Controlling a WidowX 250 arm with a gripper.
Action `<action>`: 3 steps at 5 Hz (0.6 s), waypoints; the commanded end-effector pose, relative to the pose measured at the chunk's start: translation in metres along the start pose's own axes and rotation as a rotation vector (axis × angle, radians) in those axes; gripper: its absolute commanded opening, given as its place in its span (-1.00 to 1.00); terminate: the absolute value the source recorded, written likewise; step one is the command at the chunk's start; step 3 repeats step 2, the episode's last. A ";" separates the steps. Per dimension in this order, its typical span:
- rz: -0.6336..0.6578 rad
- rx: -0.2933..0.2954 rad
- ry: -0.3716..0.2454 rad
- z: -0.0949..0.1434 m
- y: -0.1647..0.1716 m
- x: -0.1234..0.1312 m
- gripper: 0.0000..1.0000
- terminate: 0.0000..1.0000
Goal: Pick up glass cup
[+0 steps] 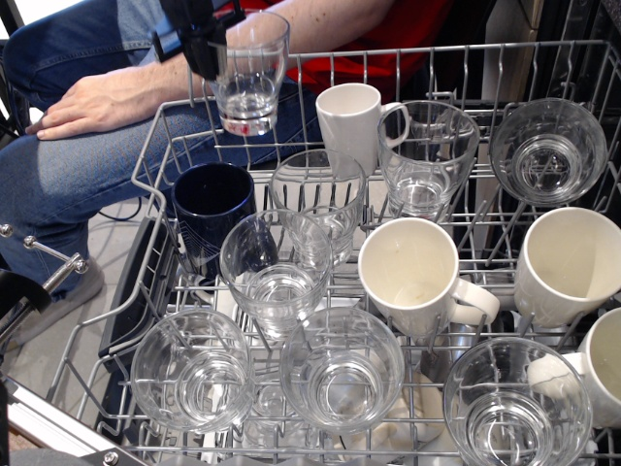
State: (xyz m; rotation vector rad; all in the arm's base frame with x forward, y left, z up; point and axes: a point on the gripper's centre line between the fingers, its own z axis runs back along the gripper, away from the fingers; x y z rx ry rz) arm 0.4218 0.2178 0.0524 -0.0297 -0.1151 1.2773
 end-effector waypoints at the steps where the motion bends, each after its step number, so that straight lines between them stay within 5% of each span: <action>1: -0.093 -0.086 -0.185 0.139 -0.012 0.013 -1.00 -1.00; 2: -0.144 -0.107 -0.198 0.142 -0.011 0.013 -1.00 1.00; 3: -0.144 -0.107 -0.198 0.142 -0.011 0.013 -1.00 1.00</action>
